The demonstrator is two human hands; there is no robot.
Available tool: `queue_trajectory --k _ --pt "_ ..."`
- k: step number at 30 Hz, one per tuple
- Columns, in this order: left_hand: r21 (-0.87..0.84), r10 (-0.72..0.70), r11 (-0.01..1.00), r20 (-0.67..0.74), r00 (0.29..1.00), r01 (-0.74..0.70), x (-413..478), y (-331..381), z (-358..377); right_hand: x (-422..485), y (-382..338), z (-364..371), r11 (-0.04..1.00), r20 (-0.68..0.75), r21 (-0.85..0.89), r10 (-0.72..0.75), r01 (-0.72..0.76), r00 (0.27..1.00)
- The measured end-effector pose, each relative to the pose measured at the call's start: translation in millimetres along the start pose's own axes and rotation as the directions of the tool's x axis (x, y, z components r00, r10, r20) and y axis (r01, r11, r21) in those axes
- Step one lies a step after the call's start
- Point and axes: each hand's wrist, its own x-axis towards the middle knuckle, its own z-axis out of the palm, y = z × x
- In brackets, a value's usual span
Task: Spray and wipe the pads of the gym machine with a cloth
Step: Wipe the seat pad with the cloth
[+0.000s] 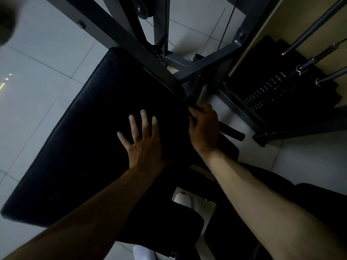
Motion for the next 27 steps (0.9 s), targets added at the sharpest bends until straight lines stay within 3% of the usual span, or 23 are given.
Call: queue_trajectory --k 5,8,10,12,14,17,21,23,25,27 --pt "0.075 -0.053 0.996 0.033 0.998 0.05 5.8 6.5 3.8 -102.4 -0.5 7.6 0.96 0.242 0.113 -0.278 0.258 0.93" --pt "0.081 -0.075 0.994 0.032 0.997 0.072 5.7 10.5 1.6 -76.6 13.8 2.0 0.944 0.259 0.085 -0.331 0.32 0.907" --pt "0.078 -0.081 0.994 0.038 0.996 0.078 6.1 11.7 1.6 -41.2 18.7 -2.5 0.967 0.14 0.048 -0.256 0.252 0.956" --pt "0.082 -0.085 0.993 0.049 0.995 0.08 6.6 12.4 1.5 -14.1 21.0 -2.6 0.997 0.02 0.053 -0.053 0.051 0.998" --pt "0.092 -0.087 0.992 0.051 0.995 0.082 7.0 12.9 0.7 -18.0 12.2 3.9 0.993 -0.032 0.085 0.088 -0.085 0.996" --pt "0.086 -0.088 0.993 0.035 0.996 0.085 6.9 14.0 1.3 -75.7 -0.9 12.2 0.994 0.06 0.075 -0.087 0.082 0.994" --pt "0.07 -0.084 0.994 0.032 0.996 0.082 5.7 15.3 0.0 -103.6 21.9 1.6 0.95 0.197 0.062 -0.313 0.306 0.929" --pt "0.075 -0.087 0.994 0.038 0.995 0.084 6.0 16.0 -0.2 -72.6 40.4 -2.1 0.977 0.152 0.038 -0.214 0.21 0.965" --pt "0.067 -0.078 0.995 0.033 0.996 0.075 5.7 15.5 0.3 -40.6 52.9 -4.3 0.998 0.01 0.067 0.003 -0.004 1.0" --pt "0.043 -0.073 0.997 0.022 0.997 0.072 5.1 14.2 1.0 -29.6 50.6 -1.8 0.977 -0.075 0.135 0.177 -0.166 0.981"
